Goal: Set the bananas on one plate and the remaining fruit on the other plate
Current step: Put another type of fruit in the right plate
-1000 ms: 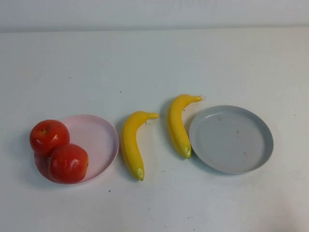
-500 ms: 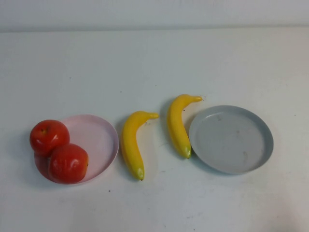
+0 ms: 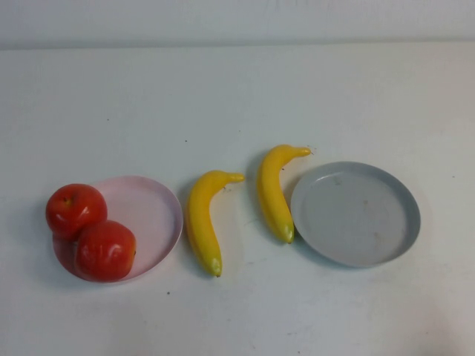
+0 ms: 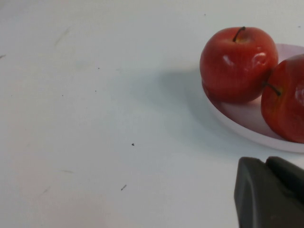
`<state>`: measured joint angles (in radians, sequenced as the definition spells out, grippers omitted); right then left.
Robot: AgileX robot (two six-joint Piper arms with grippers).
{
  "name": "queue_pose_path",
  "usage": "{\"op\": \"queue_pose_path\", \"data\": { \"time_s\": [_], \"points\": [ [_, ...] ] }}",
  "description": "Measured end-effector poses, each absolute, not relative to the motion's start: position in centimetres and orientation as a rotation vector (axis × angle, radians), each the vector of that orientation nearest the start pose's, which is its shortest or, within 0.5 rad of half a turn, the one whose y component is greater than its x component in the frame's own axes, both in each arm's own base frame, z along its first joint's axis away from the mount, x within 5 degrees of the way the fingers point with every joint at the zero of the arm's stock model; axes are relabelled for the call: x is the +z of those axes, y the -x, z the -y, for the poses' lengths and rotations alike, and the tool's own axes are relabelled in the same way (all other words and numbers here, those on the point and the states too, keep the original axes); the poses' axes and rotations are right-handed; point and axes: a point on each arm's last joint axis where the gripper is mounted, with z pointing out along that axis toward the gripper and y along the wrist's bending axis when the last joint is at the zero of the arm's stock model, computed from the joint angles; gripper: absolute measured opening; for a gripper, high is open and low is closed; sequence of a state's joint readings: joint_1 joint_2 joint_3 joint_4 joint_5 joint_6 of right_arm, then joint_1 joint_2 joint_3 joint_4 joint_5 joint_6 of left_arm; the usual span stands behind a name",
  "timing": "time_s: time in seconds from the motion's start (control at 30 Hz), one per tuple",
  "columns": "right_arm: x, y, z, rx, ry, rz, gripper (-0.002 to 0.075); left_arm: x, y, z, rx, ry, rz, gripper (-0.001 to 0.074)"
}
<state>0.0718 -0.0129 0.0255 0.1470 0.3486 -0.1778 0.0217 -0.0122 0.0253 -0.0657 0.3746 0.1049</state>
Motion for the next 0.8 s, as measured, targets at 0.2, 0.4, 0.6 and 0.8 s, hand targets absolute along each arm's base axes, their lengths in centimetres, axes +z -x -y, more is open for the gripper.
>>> {"op": "queue_pose_path", "data": {
  "time_s": [0.2,0.4,0.6,0.8],
  "points": [
    [18.1,-5.4,-0.8,0.101,0.094,-1.756,-0.0015,17.2,-5.3,0.1,0.023,-0.037,-1.87,0.0004],
    [20.0,-5.6,-0.7,0.39,-0.224,-1.543,-0.0015,17.2,-5.3,0.1,0.023,-0.037,-1.87,0.0004],
    [20.7,-5.6,-0.1,0.556,-0.448,-1.425,-0.0015,17.2,-5.3,0.1,0.023,-0.037,-1.87,0.0004],
    [21.7,-5.3,-1.1,0.631,-0.374,-1.496,-0.0015,17.2,-5.3,0.1,0.026,-0.04,-1.87,0.0004]
  ]
}}
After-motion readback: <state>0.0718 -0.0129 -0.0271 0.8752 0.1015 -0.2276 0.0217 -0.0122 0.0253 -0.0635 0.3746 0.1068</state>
